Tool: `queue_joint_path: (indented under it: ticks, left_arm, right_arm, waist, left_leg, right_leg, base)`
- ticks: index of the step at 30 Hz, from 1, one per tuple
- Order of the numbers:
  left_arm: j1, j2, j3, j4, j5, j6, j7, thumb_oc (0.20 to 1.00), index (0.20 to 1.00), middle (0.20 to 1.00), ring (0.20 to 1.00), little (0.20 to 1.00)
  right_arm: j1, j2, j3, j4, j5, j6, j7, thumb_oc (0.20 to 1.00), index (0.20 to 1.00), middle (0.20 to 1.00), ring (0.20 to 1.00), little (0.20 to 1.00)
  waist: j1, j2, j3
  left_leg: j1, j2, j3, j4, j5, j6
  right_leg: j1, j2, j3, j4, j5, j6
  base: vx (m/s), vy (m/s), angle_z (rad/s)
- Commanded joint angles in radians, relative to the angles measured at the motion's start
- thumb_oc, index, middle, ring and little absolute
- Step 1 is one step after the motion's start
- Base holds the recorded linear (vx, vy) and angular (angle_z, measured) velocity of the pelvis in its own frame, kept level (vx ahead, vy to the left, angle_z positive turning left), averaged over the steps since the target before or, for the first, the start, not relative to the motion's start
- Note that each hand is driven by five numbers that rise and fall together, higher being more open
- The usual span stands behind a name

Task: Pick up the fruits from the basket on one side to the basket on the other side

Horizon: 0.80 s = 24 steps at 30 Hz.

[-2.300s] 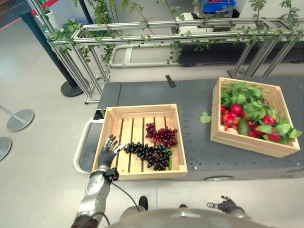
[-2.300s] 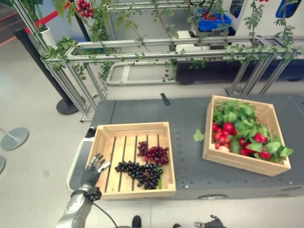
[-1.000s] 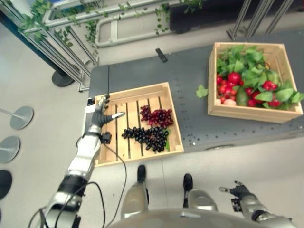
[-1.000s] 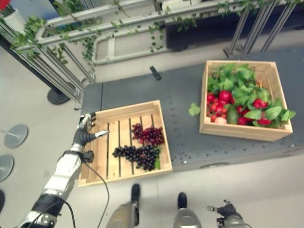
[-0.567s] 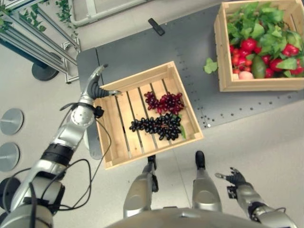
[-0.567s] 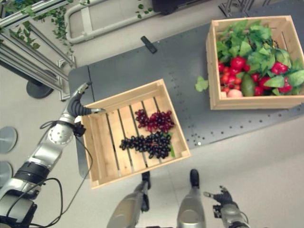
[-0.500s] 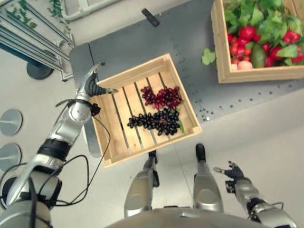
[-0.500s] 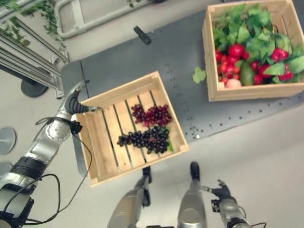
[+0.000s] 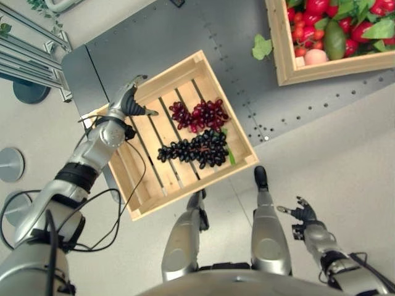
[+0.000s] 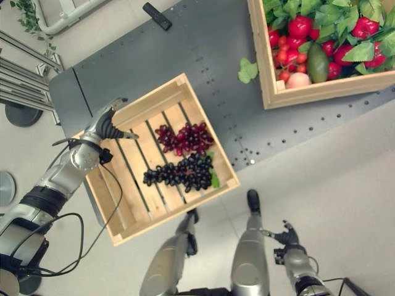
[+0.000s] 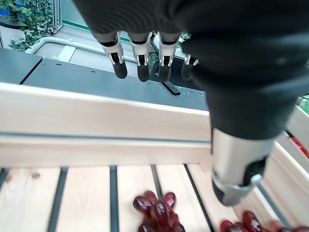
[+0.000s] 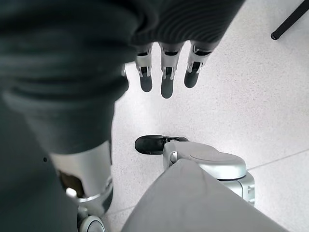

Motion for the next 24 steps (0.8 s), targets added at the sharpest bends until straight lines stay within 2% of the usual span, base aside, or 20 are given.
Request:
queue_joint_path:
  ticks: [1,4,7,19,24]
  left_arm:
    - [0.043,-0.011,0.112,-0.087,-0.034,-0.048,0.012,1.0,1.0,1.0,1.0,1.0]
    - [0.187,-0.044,0.18,-0.185,-0.047,-0.052,-0.003,1.0,1.0,1.0,1.0,1.0]
    - [0.256,-0.066,0.197,-0.228,-0.029,-0.05,-0.023,1.0,1.0,1.0,1.0,1.0]
    - [0.279,-0.184,0.173,-0.196,0.014,-0.036,-0.024,1.0,1.0,1.0,1.0,1.0]
    - [0.202,-0.22,0.141,-0.116,0.053,-0.016,0.012,1.0,1.0,1.0,1.0,1.0]
  right_arm:
    - [0.016,-0.019,-0.026,-0.016,0.023,-0.015,-0.019,1.0,1.0,1.0,1.0,1.0]
    - [0.02,-0.024,-0.035,-0.02,0.018,-0.015,-0.02,1.0,1.0,1.0,1.0,1.0]
    - [0.016,-0.029,-0.041,-0.02,0.01,-0.012,-0.022,1.0,1.0,1.0,1.0,1.0]
    - [0.004,-0.044,-0.053,-0.05,-0.005,-0.014,-0.044,1.0,1.0,1.0,1.0,1.0]
    - [-0.005,-0.042,-0.045,-0.06,-0.004,-0.018,-0.058,1.0,1.0,1.0,1.0,1.0]
  waist:
    - [0.006,0.017,-0.014]
    - [0.009,0.022,-0.016]
    - [0.01,0.024,-0.014]
    - [-0.009,0.027,0.004]
    - [-0.024,0.026,0.011]
  left_leg:
    - [-0.009,0.004,-0.007,0.02,-0.036,-0.045]
    - [-0.005,0.003,-0.003,0.02,-0.04,-0.042]
    - [-0.002,0.004,-0.001,0.022,-0.043,-0.041]
    - [-0.009,0.005,0.013,0.019,-0.044,-0.038]
    - [-0.015,0.007,0.021,0.018,-0.042,-0.038]
  right_leg:
    - [-0.074,-0.039,0.023,0.045,-0.011,0.034]
    - [-0.073,-0.037,0.031,0.045,-0.015,0.029]
    - [-0.075,-0.034,0.035,0.043,-0.016,0.026]
    - [-0.098,-0.027,0.055,0.044,-0.013,0.02]
    - [-0.116,-0.027,0.069,0.045,-0.011,0.02]
  base:
    - [0.01,0.04,-0.14]
    - [0.01,0.014,-0.07]
    - [0.0,0.003,-0.01]
    - [-0.01,0.01,-0.09]
    - [0.0,0.013,-0.1]
